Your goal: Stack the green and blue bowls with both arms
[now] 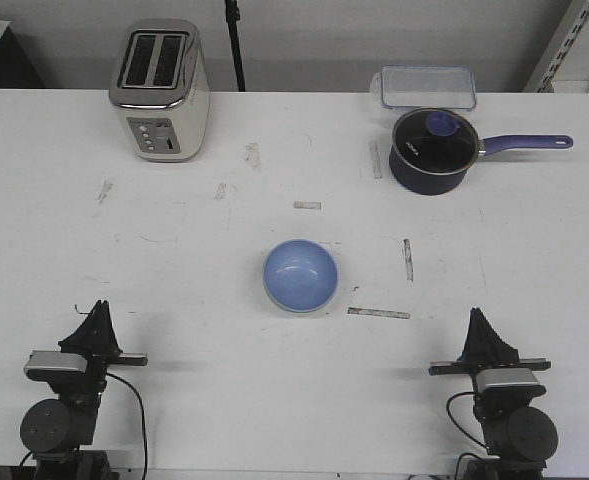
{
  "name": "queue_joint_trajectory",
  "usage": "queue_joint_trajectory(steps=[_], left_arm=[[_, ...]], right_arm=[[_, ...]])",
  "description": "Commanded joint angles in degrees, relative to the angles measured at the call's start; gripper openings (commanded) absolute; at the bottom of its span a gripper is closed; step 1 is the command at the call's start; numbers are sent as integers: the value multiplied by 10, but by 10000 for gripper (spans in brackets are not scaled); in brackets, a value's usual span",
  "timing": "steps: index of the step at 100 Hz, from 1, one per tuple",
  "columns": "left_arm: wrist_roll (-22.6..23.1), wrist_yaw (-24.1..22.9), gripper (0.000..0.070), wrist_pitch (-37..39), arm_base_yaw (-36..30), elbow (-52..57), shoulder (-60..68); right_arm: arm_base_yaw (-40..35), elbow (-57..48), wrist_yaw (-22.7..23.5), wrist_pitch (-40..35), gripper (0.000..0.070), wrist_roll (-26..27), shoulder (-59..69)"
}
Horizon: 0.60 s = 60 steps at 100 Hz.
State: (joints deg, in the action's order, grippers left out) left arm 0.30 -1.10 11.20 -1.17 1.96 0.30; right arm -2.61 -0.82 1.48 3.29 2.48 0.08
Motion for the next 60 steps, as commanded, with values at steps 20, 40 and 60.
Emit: queue_joint_trajectory(steps=[20,40,60], left_arm=[[-4,2,3,8,0,-12,-1],[-4,2,3,8,0,-12,-1],[-4,2,3,8,0,-12,-1]], right_arm=[[9,1,1,1,1,3,0],[23,1,7,1,1,3,0],[22,1,5,2,1,3,0]])
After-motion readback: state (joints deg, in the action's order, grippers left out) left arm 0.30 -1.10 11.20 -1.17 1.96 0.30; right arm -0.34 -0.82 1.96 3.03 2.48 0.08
